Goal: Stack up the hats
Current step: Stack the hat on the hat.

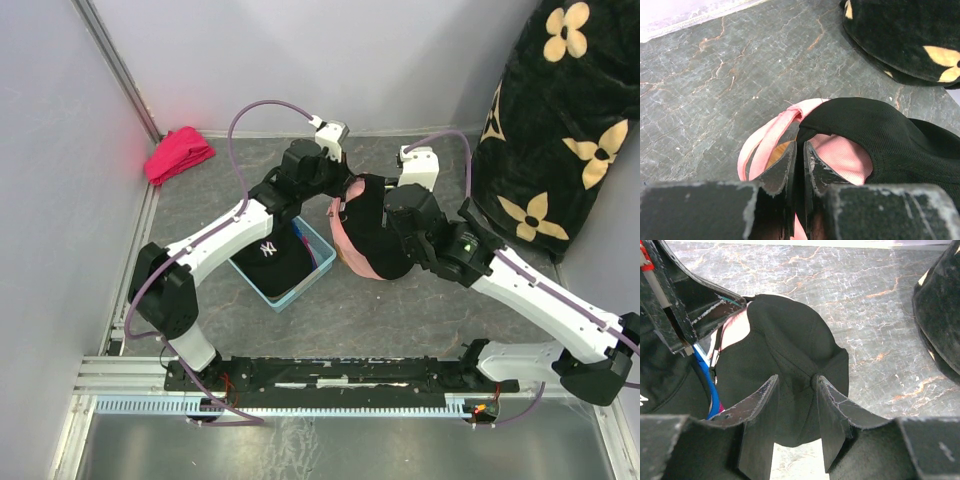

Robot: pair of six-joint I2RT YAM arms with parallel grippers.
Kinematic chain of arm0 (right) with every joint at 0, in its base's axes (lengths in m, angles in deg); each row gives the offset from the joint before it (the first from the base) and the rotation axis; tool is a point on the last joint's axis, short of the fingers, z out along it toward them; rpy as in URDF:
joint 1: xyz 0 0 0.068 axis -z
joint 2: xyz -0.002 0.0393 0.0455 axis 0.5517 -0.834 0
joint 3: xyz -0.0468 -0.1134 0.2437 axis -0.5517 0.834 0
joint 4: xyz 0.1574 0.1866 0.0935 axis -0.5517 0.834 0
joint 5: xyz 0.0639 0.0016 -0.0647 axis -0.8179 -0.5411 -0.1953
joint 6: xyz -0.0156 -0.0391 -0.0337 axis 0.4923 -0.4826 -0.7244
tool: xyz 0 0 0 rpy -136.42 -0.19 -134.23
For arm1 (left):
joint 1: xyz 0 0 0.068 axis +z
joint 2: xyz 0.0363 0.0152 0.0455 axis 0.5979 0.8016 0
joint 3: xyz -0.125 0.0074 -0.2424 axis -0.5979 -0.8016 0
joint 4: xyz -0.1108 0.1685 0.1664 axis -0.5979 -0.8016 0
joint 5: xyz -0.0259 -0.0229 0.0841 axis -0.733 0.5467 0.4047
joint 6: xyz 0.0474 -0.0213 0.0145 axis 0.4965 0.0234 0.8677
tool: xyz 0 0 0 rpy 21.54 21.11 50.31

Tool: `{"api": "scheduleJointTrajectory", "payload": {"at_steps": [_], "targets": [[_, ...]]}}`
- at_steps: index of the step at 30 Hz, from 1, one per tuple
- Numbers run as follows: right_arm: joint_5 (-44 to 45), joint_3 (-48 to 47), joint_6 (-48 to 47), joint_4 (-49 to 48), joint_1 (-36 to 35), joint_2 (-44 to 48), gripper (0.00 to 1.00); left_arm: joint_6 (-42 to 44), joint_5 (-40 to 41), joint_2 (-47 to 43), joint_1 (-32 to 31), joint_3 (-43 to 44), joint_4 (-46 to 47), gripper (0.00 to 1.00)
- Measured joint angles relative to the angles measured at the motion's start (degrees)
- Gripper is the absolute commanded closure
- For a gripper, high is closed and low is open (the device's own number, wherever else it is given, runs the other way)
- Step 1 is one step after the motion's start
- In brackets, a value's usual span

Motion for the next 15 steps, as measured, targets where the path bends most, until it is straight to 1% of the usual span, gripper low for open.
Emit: {"api": "scheduleJointTrajectory", "payload": {"at_steps": [2, 6, 9, 15], "targets": [[0.3, 0.5, 0.0, -0.2, 0.1, 0.1, 0.53, 0.0, -0.1, 0.0, 0.2, 0.3, -0.7, 0.87], [0.9, 3.0, 0.1, -0.5, 1.2, 1.4, 0.52, 0.1, -0.6, 0.0, 0.6, 0.5, -1.2, 0.87], [0.8, 6.3, 0.5, -0.9, 3.5, 3.5, 0.51, 0.3, -1.0, 0.0, 1.0, 0.5, -1.4, 0.87], [-1.4, 9.0, 0.7, -2.3, 6.2, 5.3, 0.48, 0.5, -1.2, 0.0, 1.9, 0.7, -2.1, 0.87]]}}
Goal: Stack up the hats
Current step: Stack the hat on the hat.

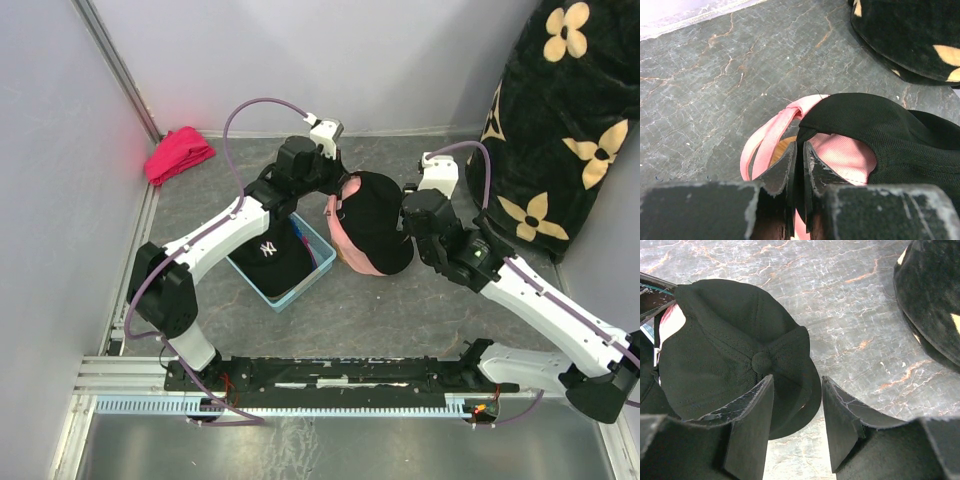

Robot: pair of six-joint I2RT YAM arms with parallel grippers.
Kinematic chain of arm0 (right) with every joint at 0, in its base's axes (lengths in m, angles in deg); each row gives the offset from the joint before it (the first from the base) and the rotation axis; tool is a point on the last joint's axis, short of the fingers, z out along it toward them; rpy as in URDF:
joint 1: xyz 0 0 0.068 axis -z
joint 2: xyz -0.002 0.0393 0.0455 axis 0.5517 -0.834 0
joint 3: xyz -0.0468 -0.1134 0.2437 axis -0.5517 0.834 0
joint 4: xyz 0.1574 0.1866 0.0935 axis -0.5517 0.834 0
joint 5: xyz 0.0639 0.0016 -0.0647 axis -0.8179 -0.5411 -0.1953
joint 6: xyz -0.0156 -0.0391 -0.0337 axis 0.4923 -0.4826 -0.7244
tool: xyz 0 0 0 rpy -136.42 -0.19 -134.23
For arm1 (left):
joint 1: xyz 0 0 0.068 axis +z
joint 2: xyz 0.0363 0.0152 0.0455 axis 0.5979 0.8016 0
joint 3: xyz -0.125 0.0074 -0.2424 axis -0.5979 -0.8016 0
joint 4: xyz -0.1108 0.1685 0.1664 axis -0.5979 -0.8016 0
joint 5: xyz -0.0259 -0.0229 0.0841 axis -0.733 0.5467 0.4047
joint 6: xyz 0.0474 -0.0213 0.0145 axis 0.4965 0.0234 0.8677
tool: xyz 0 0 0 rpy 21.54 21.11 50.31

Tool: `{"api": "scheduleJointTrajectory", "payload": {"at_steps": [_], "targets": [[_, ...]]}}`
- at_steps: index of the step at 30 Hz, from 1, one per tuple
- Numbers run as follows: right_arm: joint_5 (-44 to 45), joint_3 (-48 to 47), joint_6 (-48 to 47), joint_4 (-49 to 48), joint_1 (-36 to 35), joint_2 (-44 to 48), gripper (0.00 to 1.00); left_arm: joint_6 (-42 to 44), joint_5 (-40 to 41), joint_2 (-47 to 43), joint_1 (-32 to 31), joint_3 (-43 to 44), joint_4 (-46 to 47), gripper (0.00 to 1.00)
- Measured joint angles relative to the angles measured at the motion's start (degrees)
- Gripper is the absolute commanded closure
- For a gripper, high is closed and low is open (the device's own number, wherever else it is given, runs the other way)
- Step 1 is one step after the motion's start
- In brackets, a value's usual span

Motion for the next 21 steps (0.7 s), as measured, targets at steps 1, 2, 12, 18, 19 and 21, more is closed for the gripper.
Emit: {"api": "scheduleJointTrajectory", "payload": {"at_steps": [1, 2, 12, 18, 19, 21], "targets": [[-0.6, 0.0, 0.0, -0.3, 0.2, 0.0, 0.47, 0.0, 0.0, 0.0, 0.1, 0.1, 0.0, 0.87], [-1.0, 0.0, 0.0, -0.5, 0.3, 0.0, 0.47, 0.0, 0.0, 0.0, 0.1, 0.1, 0.0, 0.87], [-8.2, -0.3, 1.2, -3.8, 3.5, -0.1, 0.47, 0.6, -0.3, 0.0, 0.3, 0.1, 0.0, 0.87], [-12.8, -0.8, 3.1, -4.9, 6.6, -1.2, 0.48, 0.6, -0.4, 0.0, 0.4, 0.1, 0.0, 0.86], [-13.6, -0.8, 3.4, -5.0, 7.1, -1.3, 0.48, 0.6, -0.5, 0.0, 0.5, 0.1, 0.0, 0.86], [-15.7, -0.9, 4.3, -5.6, 8.2, -1.6, 0.49, 0.6, -0.5, 0.0, 0.6, 0.1, 0.0, 0.87]]}}
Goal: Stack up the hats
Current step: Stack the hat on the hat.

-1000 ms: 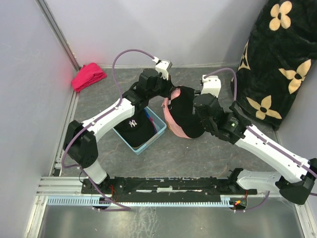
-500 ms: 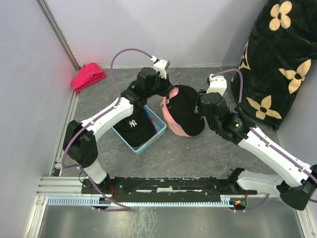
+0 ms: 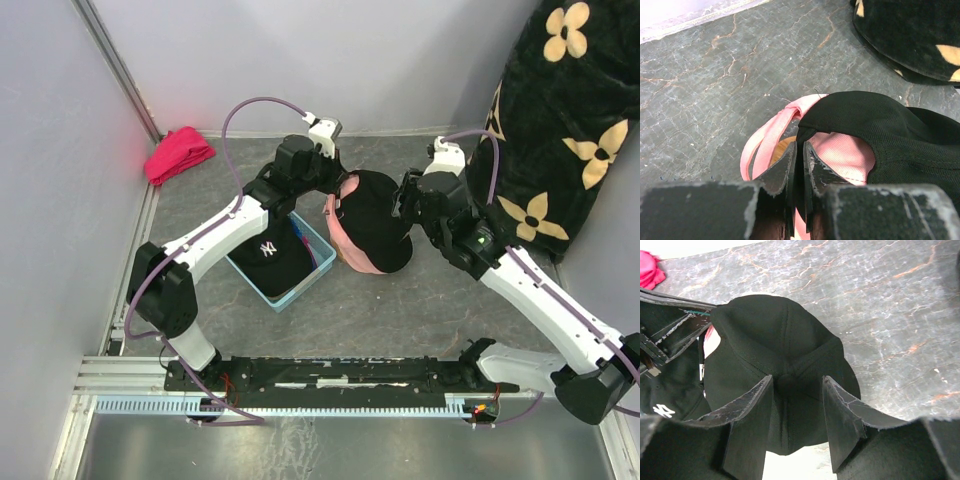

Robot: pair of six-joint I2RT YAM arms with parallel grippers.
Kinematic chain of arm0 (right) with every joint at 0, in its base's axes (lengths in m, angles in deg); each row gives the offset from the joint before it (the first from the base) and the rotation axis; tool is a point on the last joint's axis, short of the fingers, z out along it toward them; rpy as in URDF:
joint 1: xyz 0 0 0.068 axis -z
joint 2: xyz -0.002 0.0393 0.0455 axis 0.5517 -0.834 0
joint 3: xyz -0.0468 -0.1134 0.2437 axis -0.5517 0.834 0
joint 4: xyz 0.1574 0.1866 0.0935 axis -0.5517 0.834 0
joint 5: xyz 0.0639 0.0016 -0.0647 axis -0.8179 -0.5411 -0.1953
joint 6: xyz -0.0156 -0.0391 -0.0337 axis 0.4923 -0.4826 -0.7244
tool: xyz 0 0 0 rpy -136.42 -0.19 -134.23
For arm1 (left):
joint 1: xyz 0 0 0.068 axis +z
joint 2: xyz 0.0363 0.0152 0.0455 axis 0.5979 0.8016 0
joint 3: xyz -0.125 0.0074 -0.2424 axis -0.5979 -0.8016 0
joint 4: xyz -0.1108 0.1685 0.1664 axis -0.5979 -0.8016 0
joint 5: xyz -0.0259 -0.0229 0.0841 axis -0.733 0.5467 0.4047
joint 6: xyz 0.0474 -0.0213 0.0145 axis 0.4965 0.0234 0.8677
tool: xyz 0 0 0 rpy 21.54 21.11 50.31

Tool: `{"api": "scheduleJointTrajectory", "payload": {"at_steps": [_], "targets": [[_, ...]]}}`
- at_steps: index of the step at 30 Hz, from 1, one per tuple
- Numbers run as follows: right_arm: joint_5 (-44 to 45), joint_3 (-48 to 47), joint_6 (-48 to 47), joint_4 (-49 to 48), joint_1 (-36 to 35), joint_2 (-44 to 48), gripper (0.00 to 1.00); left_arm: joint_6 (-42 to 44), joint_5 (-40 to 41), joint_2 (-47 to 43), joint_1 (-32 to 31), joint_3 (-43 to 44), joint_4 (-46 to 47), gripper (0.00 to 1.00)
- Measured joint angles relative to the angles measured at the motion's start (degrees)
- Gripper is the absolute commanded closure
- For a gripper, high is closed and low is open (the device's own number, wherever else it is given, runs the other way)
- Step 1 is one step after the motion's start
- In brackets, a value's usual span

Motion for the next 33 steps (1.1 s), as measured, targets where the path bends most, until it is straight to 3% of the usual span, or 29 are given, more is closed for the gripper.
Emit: {"api": "scheduleJointTrajectory", "payload": {"at_steps": [19, 33], "targets": [[-16.5, 1.0, 7.6, -4.9, 7.8, -0.5, 0.54, 0.1, -0.5, 0.0, 0.3, 0.0, 0.0, 0.86], [-17.4, 3.7, 8.5, -4.6, 8.0, 1.7, 0.53, 0.1, -0.9, 0.0, 0.3, 0.4, -0.1, 0.86]]}}
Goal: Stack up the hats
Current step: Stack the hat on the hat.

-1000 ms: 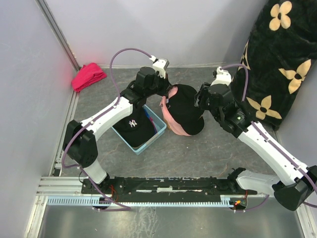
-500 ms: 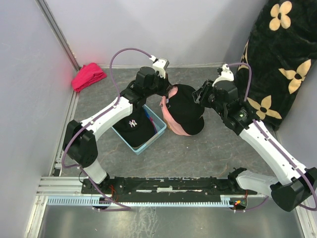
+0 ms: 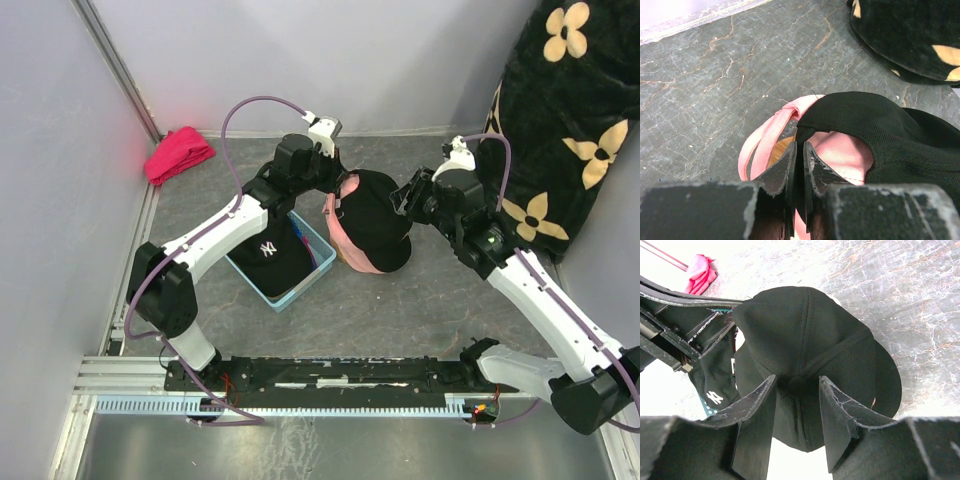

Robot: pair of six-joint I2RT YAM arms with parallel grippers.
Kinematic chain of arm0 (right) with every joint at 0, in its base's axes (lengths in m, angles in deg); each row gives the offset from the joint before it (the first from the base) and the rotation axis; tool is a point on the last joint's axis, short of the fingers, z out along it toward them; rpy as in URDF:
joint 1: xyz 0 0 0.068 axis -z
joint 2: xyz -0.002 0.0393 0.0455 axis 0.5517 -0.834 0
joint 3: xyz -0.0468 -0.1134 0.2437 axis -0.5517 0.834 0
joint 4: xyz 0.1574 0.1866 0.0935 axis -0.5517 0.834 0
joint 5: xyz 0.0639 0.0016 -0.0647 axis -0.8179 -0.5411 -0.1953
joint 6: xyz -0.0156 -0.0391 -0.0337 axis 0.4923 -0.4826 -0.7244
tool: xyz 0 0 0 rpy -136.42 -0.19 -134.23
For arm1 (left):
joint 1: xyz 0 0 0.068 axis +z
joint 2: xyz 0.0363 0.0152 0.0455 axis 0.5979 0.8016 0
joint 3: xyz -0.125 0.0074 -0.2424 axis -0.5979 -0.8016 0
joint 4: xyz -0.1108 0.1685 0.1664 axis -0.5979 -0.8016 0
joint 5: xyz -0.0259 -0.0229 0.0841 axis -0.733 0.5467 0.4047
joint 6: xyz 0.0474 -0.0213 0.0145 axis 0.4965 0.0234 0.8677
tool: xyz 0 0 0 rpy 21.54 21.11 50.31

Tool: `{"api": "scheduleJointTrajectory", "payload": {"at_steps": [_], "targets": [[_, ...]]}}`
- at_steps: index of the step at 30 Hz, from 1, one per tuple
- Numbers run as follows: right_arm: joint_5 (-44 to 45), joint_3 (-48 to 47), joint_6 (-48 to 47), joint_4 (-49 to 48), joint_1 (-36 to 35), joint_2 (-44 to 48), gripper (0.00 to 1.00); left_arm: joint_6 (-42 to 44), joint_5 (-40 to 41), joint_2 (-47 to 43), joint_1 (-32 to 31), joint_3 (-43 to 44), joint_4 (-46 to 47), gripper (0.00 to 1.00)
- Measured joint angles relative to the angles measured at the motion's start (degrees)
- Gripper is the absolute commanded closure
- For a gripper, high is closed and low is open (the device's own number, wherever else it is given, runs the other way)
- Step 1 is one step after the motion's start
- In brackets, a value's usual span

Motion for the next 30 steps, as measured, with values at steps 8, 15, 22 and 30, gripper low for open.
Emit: {"api": "scheduleJointTrajectory", "payload": {"at_steps": [8, 15, 22, 30], "targets": [[-0.5, 0.0, -0.2, 0.7, 0.0, 0.7, 0.56, 0.0, 0.0, 0.0, 0.0, 0.0, 0.0, 0.86], [-1.4, 0.2, 0.1, 0.0, 0.0, -0.2, 0.73, 0.0, 0.0, 0.0, 0.0, 0.1, 0.0, 0.86], [-1.9, 0.3, 0.0, -0.1, 0.0, -0.2, 0.98, 0.0, 0.0, 0.0, 0.0, 0.1, 0.0, 0.86], [-1.8, 0.3, -0.8, 0.0, 0.0, -0.1, 0.98, 0.0, 0.0, 0.0, 0.0, 0.1, 0.0, 0.86]]}}
